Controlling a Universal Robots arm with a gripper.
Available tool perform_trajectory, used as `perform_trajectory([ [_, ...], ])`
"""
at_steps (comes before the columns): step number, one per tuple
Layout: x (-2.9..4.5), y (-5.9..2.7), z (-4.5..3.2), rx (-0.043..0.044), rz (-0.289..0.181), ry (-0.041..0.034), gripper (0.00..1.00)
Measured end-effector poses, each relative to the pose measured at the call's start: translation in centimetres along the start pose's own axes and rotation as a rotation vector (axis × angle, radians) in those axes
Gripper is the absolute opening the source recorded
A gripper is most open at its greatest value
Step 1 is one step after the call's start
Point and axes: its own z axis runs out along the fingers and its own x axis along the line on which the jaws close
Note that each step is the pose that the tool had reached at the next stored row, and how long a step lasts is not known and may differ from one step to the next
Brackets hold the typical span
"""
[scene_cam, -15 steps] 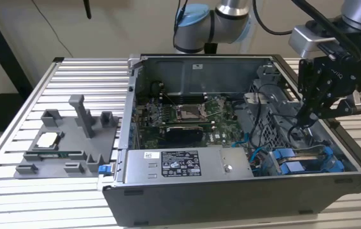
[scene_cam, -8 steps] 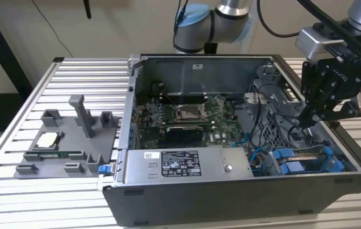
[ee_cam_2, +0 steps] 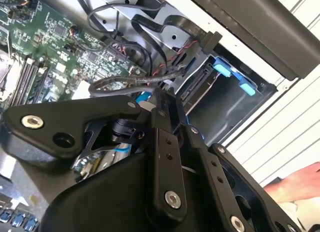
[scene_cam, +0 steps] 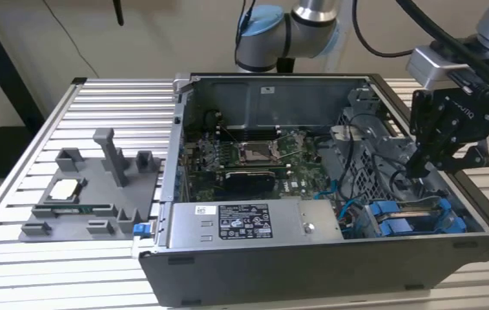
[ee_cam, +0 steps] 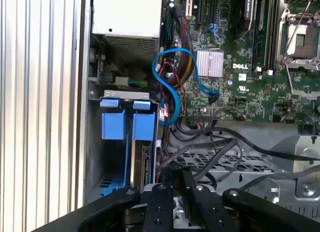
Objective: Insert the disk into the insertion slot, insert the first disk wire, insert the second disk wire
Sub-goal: 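Insert the first disk wire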
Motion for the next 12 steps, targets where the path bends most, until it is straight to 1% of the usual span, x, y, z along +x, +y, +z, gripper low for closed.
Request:
perform_trajectory([
  [4,0.28,-0.16,0.38,-0.0082,0.004,-0.0002,0.19],
  [6,0.42,-0.23,0.5,-0.011,0.007,-0.0004,0.19],
  [11,0.74,-0.68,0.67,-0.02,0.009,-0.0004,0.19],
  [12,0.78,-0.74,0.69,-0.0205,0.01,-0.0005,0.19],
])
